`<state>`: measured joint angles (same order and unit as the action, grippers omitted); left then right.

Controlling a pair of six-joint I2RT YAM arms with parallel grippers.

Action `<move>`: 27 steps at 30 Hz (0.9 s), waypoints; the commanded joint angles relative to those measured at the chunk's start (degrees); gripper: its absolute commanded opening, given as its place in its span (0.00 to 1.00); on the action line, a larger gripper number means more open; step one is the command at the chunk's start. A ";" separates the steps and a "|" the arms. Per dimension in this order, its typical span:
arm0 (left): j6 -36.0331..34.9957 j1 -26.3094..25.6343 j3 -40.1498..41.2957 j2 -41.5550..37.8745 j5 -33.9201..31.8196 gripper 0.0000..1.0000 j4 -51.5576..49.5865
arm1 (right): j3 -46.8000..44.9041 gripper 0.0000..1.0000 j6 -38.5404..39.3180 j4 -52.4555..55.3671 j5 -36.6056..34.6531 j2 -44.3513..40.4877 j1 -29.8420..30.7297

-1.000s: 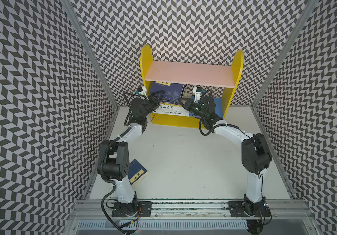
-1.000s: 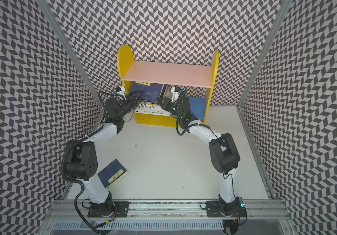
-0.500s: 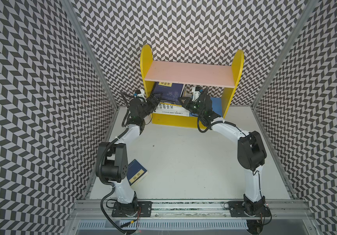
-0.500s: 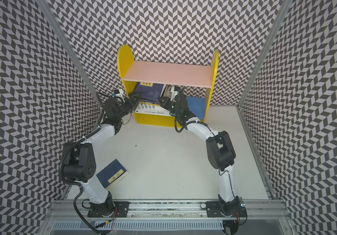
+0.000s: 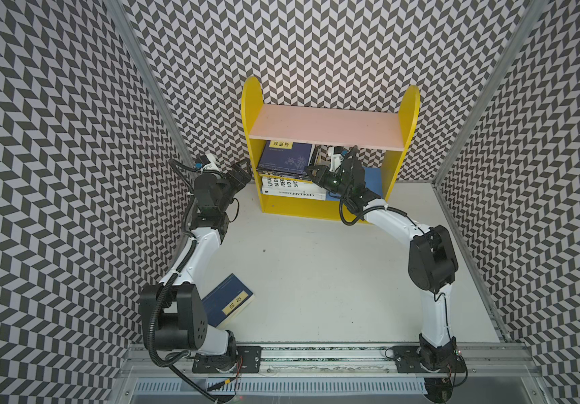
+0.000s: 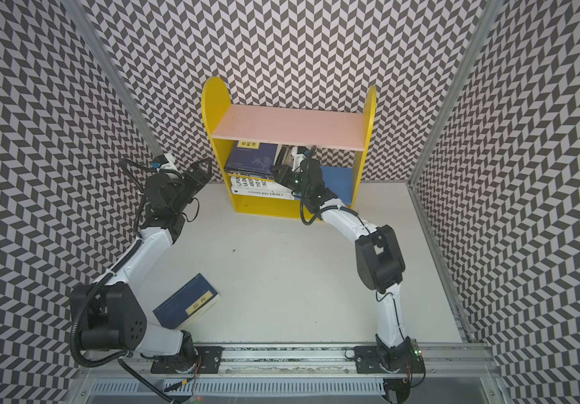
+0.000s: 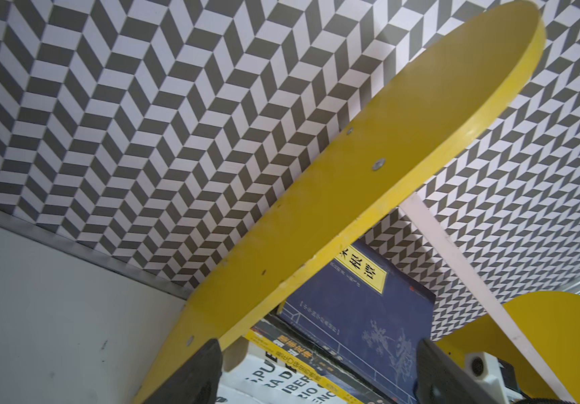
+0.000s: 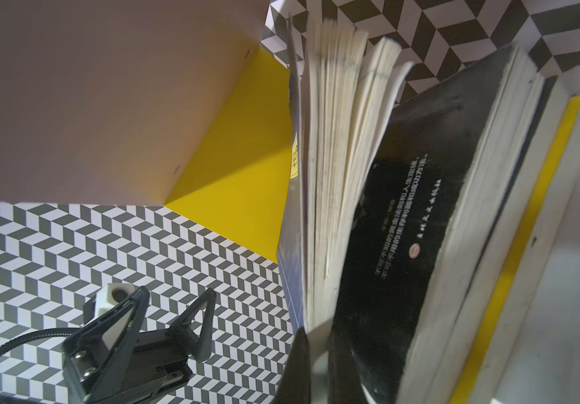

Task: Stacking books/files
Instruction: Place the book at the bookshelf.

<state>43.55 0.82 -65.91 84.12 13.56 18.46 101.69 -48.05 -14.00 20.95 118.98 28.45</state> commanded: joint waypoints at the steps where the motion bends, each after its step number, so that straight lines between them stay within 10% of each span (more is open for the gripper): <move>1: -3.94 0.24 -1.22 1.25 0.54 0.87 -1.85 | 2.98 0.03 0.80 -3.58 1.05 -0.17 -0.22; 27: -17.99 -2.70 -17.48 16.26 2.55 0.89 -7.84 | 7.54 0.05 -0.02 -0.81 2.45 3.80 0.21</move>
<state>27.35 -0.91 -80.95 99.15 17.41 12.86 106.61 -48.03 -11.49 22.83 122.08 28.42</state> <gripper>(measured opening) 0.890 0.078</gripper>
